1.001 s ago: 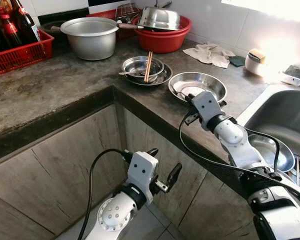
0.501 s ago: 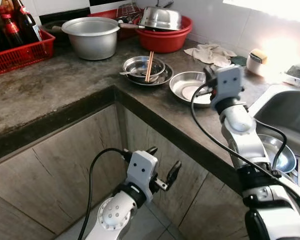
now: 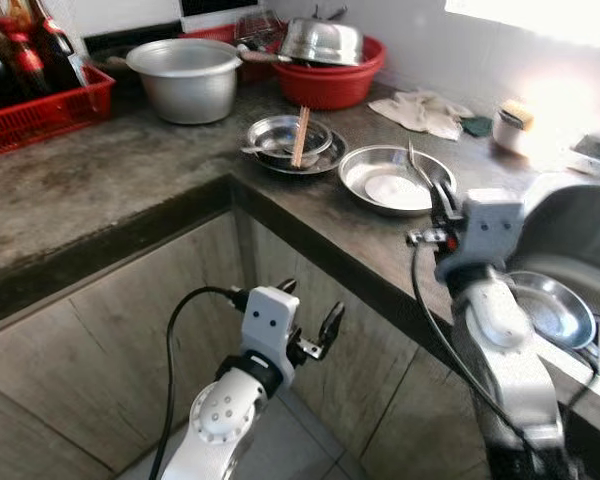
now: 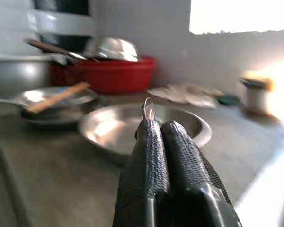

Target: Kitchen organization

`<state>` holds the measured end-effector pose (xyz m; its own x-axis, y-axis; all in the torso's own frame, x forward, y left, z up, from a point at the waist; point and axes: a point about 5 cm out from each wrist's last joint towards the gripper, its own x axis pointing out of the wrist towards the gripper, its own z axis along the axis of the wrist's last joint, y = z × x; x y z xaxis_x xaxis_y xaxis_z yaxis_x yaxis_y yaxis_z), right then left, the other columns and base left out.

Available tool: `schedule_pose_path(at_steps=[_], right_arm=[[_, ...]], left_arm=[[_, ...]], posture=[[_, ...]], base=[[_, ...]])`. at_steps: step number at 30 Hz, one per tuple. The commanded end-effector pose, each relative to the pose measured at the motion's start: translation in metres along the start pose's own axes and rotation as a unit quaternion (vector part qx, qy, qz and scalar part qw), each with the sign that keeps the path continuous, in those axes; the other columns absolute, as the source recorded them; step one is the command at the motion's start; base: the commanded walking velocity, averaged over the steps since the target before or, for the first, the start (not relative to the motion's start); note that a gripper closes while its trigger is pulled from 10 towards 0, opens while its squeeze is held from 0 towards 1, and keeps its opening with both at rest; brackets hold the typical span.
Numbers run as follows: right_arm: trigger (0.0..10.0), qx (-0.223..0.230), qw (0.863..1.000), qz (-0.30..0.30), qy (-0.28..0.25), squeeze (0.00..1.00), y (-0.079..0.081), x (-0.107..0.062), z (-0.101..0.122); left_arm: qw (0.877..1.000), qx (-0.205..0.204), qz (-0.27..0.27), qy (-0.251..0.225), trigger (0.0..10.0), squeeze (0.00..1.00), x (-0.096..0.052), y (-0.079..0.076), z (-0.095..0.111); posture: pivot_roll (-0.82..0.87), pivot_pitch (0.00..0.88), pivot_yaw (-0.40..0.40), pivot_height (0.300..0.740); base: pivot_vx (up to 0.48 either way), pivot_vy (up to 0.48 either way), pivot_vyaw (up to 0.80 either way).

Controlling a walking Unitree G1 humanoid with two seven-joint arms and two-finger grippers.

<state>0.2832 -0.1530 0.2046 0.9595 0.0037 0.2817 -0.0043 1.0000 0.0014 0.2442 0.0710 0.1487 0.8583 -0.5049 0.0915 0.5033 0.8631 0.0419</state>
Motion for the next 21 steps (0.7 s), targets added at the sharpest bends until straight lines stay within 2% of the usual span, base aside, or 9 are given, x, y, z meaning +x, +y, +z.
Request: schedule_pose_path(at_steps=[1, 6, 15, 17, 21], right_arm=[[0.0, -0.001, 1.000, -0.018, -0.009, 0.00, -0.003, -0.004, 0.009], [0.0, 0.001, 1.000, -0.024, -0.002, 0.00, -0.002, -0.008, 0.009], [0.0, 0.000, 0.999, -0.033, 0.002, 0.00, 0.003, -0.012, 0.013], [0.0, -0.001, 0.999, -0.032, 0.003, 0.00, 0.004, -0.013, 0.013], [0.0, -0.003, 0.999, -0.034, 0.007, 0.00, 0.005, -0.016, 0.012]], left_arm=[[1.000, -0.006, -0.004, 0.002, 10.0, 0.00, 0.002, -0.001, -0.002], [1.000, -0.003, -0.009, -0.003, 10.0, 0.00, 0.006, -0.001, -0.001], [1.000, 0.023, -0.013, -0.009, 10.0, 0.00, 0.009, 0.002, 0.002], [1.000, 0.019, -0.013, -0.008, 10.0, 0.00, 0.009, 0.003, 0.002], [1.000, 0.022, -0.014, -0.010, 10.0, 0.00, 0.009, 0.003, 0.001]], posture=[[0.02, 0.051, -0.018, 0.740], [0.02, 0.045, -0.012, 0.740], [0.02, 0.041, -0.005, 0.740], [0.02, 0.041, -0.005, 0.740], [0.02, 0.041, -0.002, 0.740]], base=[[0.000, 0.472, -0.80], [0.000, 0.475, -0.80], [0.000, 0.000, -0.80], [0.000, 0.480, -0.80], [0.000, 0.000, -0.80]])
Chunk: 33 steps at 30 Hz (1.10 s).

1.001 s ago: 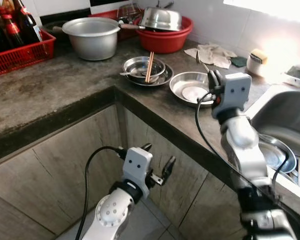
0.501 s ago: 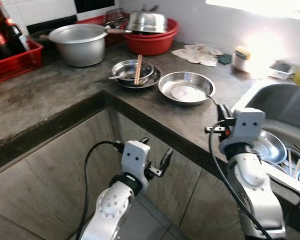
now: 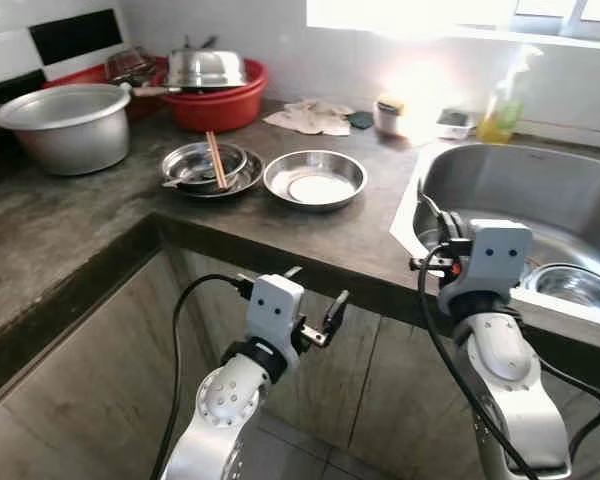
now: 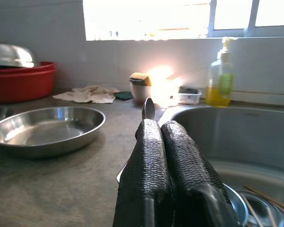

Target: Kitchen organization

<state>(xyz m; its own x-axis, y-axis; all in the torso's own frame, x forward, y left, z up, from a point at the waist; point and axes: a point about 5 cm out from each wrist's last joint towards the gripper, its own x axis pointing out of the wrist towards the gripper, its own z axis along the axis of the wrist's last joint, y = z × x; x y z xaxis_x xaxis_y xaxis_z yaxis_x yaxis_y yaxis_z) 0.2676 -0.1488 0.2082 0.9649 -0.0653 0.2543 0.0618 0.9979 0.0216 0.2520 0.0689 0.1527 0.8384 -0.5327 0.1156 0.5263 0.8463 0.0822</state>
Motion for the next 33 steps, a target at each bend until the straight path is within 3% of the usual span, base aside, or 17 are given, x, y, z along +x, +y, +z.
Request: schedule_pose_path(at_steps=[1, 4, 11, 20, 21, 22, 23, 33], right_arm=[[0.0, -0.003, 1.000, -0.001, -0.004, 0.00, 0.0012, -0.0031, 0.0043], [0.0, -0.003, 1.000, -0.002, -0.003, 0.00, 0.0014, -0.0037, 0.0041], [0.0, -0.003, 1.000, 0.000, 0.001, 0.00, 0.0037, -0.0043, 0.0032], [0.0, -0.011, 1.000, 0.005, -0.005, 0.00, 0.0063, -0.0019, 0.0048], [2.8, -0.015, 1.000, 0.007, -0.006, 0.00, 0.0067, -0.0016, 0.0052], [4.9, -0.016, 1.000, 0.011, -0.005, 0.00, 0.0075, -0.0011, 0.0052], [10.0, -0.018, 1.000, 0.012, -0.005, 0.00, 0.0079, -0.0009, 0.0051], [10.0, -0.028, 1.000, 0.012, -0.004, 0.00, 0.0060, 0.0031, 0.0049]], left_arm=[[1.000, -0.001, 0.003, 0.003, 10.0, 0.00, 0.0006, 0.0008, -0.0020], [1.000, -0.001, 0.001, 0.004, 10.0, 0.00, 0.0005, 0.0002, -0.0024], [1.000, 0.000, 0.001, 0.005, 10.0, 0.00, 0.0012, 0.0005, -0.0025], [1.000, 0.002, 0.001, 0.005, 10.0, 0.00, 0.0013, 0.0006, -0.0024], [1.000, 0.005, -0.002, 0.003, 10.0, 0.00, 0.0013, 0.0000, -0.0019], [1.000, 0.009, -0.005, 0.002, 10.0, 0.00, 0.0012, -0.0009, -0.0015], [1.000, 0.014, -0.004, 0.001, 10.0, 0.00, 0.0011, -0.0009, -0.0013], [1.000, 0.024, -0.008, 0.001, 10.0, 0.00, 0.0014, -0.0006, -0.0017]], posture=[[0.02, 0.041, -0.002, 0.740], [0.02, 0.042, -0.001, 0.740], [0.02, 0.037, -0.004, 0.740], [0.02, 0.028, -0.003, 0.740], [0.02, 0.029, -0.002, 0.740], [0.02, 0.029, -0.002, 0.740], [0.02, 0.027, -0.002, 0.740], [0.02, 0.017, -0.001, 0.740]], base=[[0.000, 0.000, -0.80], [0.000, 0.000, -0.80], [0.000, 0.468, -0.80], [0.000, 0.000, -0.79], [0.000, 0.000, 0.00], [0.000, 0.000, 0.00], [0.000, 0.000, 0.00], [0.215, -0.342, 0.00]])
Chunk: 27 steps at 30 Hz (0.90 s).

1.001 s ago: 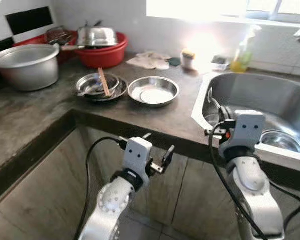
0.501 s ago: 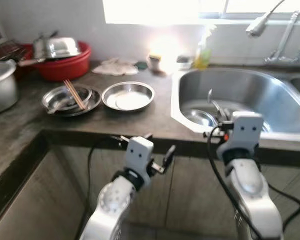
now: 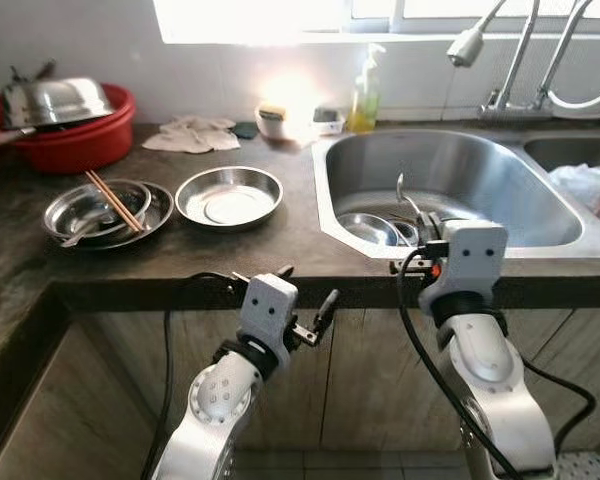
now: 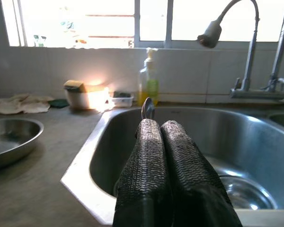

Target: Kitchen organization

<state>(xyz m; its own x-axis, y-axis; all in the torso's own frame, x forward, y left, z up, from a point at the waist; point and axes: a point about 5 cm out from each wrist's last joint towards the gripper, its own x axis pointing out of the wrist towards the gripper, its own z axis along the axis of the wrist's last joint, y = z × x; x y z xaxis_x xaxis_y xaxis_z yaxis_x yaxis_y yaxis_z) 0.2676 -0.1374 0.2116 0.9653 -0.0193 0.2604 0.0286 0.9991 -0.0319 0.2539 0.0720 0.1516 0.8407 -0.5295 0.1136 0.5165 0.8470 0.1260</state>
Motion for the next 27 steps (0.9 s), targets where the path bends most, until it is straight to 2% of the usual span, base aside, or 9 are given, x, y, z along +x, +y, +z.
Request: schedule_pose_path(at_steps=[1, 17, 21, 23, 27], right_arm=[[10.0, -0.007, 1.000, -0.012, -0.001, 0.00, -0.007, 0.004, 0.002], [10.0, -0.021, 1.000, -0.019, -0.004, 0.00, -0.018, 0.012, 0.005], [10.0, -0.026, 1.000, -0.016, 0.002, 0.00, -0.021, 0.016, 0.006], [10.0, -0.032, 0.999, -0.010, 0.037, 0.00, -0.024, 0.021, 0.000], [10.0, -0.058, 0.996, 0.002, 0.064, 0.00, -0.029, 0.035, -0.002]], left_arm=[[1.000, 0.002, -0.009, -0.001, 10.0, 0.00, 0.002, -0.004, 0.000], [1.000, 0.002, -0.003, 0.002, 10.0, 0.00, 0.002, -0.004, -0.001], [1.000, -0.002, 0.000, 0.002, 10.0, 0.00, 0.001, -0.004, -0.001], [1.000, -0.016, 0.008, 0.009, 10.0, 0.00, 0.002, -0.004, -0.003], [1.000, -0.015, 0.011, 0.008, 10.0, 0.00, 0.004, -0.004, -0.003]], posture=[[0.02, 0.021, -0.001, 0.740], [0.02, 0.042, -0.007, 0.740], [0.02, 0.043, -0.007, 0.740], [0.02, 0.047, -0.009, 0.740], [0.02, 0.052, -0.012, 0.740]], base=[[0.259, -0.401, 0.00], [0.304, -0.364, 0.00], [0.430, 0.000, 0.00], [0.472, 0.000, 0.00], [0.109, 0.000, 0.00]])
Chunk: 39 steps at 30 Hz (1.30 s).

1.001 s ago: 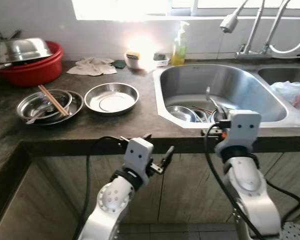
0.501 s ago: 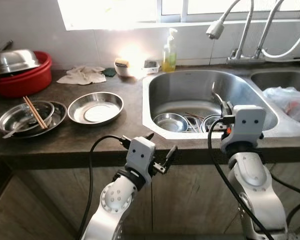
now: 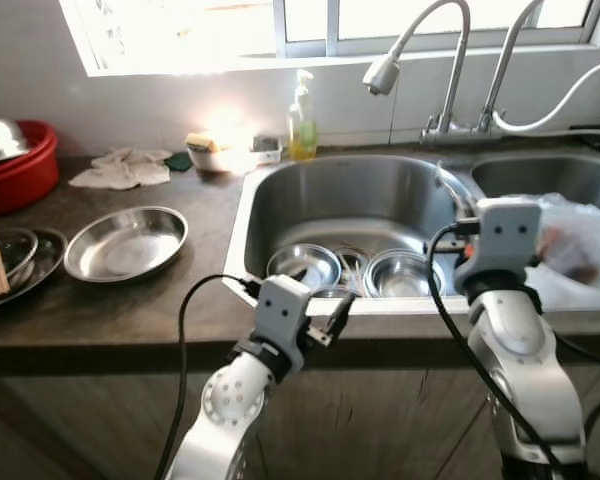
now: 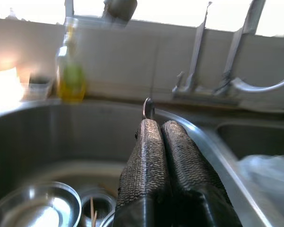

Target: Kitchen organization

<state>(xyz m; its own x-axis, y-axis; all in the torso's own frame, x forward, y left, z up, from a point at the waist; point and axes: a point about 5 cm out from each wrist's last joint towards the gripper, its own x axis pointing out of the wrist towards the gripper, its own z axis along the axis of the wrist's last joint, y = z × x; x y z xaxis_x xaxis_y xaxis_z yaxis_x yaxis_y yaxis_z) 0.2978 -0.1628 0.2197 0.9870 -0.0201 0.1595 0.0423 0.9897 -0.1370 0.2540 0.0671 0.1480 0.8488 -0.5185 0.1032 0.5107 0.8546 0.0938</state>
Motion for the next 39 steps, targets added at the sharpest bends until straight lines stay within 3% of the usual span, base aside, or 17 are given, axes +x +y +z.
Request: schedule_pose_path(at_steps=[1, 11, 19, 27, 39], right_arm=[[10.0, -0.006, 1.000, -0.004, 0.014, 0.00, -0.006, 0.006, -0.001], [10.0, -0.071, 0.991, 0.053, 0.100, 0.00, -0.015, 0.043, -0.007], [10.0, -0.068, 0.979, 0.086, 0.169, 0.00, -0.011, 0.061, -0.026], [10.0, -0.071, 0.963, 0.112, 0.234, 0.00, -0.008, 0.067, -0.047], [10.0, -0.063, 0.956, 0.124, 0.257, 0.00, -0.004, 0.073, -0.060]], left_arm=[[1.000, 0.001, 0.005, 0.003, 10.0, 0.00, 0.001, 0.001, 0.000], [1.000, -0.003, 0.004, 0.010, 10.0, 0.00, -0.002, -0.001, -0.002], [1.000, -0.007, 0.006, 0.012, 10.0, 0.00, -0.006, -0.006, -0.001], [1.000, -0.009, 0.005, 0.016, 10.0, 0.00, -0.010, -0.008, 0.000], [0.999, -0.019, -0.003, 0.027, 10.0, 0.00, -0.019, -0.014, 0.001]], posture=[[0.01, 0.052, -0.014, 0.740], [0.02, 0.068, -0.025, 0.740], [0.04, 0.088, -0.041, 0.740], [0.05, 0.118, -0.051, 0.740], [0.06, 0.142, -0.050, 0.740]], base=[[0.000, 0.000, 0.00], [0.000, 0.000, 0.00], [0.000, 0.000, 0.00], [0.000, 0.000, 0.00], [0.000, 0.000, 0.00]])
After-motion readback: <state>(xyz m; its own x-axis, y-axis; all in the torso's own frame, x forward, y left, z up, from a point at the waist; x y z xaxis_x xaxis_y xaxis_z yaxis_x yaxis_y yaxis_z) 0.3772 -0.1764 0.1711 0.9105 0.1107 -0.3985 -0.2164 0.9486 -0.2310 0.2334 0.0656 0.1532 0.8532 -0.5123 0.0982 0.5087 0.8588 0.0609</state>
